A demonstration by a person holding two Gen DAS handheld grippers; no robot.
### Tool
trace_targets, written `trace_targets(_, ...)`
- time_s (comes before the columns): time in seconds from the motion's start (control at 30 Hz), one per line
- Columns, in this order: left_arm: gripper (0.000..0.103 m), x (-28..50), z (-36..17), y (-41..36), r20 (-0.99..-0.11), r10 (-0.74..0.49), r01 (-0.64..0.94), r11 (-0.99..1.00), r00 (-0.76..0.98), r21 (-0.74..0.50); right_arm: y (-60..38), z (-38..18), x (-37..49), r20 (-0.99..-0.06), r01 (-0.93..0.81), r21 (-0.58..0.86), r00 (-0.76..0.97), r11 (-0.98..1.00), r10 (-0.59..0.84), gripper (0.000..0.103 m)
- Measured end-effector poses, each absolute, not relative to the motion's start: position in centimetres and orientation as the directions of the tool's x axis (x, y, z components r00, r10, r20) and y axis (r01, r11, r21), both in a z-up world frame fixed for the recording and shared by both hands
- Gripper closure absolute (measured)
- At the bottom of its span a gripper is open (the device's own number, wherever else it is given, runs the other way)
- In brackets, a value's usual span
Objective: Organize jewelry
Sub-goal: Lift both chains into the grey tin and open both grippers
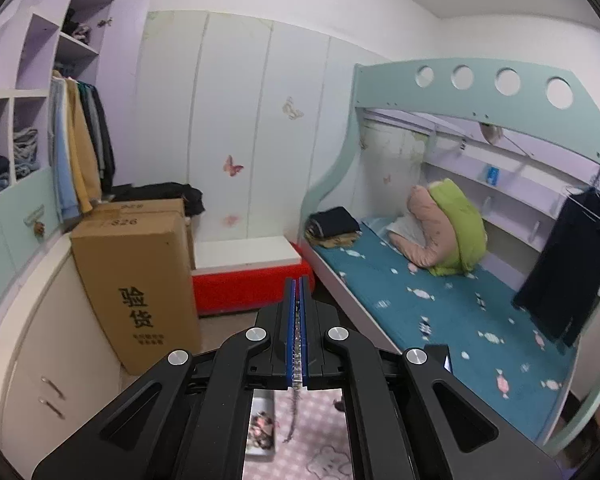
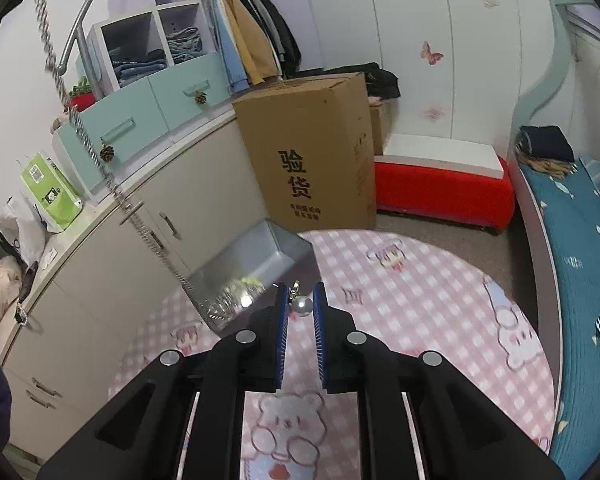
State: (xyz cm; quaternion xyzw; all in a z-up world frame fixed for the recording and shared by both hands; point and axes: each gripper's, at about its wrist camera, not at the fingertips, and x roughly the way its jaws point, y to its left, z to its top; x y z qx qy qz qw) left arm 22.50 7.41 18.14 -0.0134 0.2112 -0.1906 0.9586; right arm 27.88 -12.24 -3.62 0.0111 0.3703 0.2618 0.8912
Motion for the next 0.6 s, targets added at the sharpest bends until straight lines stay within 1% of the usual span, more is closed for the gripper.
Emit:
trace_targets(0.13, 0.101, 23.5, 18.8, 8.1, -0.392, -0.341, 0.328, 0.939, 0.854, -0.101, -10.6, -2.8, 29.3, -0.647, -0.472, 0.244, 0.572, 0.847, 0.505, 0.091)
trace_targets(0.23, 0.101, 25.1, 17.5, 8.5, -0.434, -0.334, 0.321, 0.941, 0.836, -0.106, -9.2, -2.8, 30.2, -0.651, -0.48, 0.257, 0.556, 0.839, 0.517, 0.091)
trace_targets(0.43, 0.101, 29.2, 10.1, 8.9, -0.591, -0.312, 0.293, 0.947, 0.744, -0.131, -6.5, -3.9, 31.2, -0.674, -0.49, 0.273, 0.516, 0.828, 0.528, 0.091)
trace_targets(0.6, 0.101, 31.2, 3.5, 9.1, -0.691, -0.294, 0.261, 0.953, 0.66, -0.156, -4.5, -6.1, 32.2, -0.713, -0.48, 0.282, 0.474, 0.831, 0.516, 0.091)
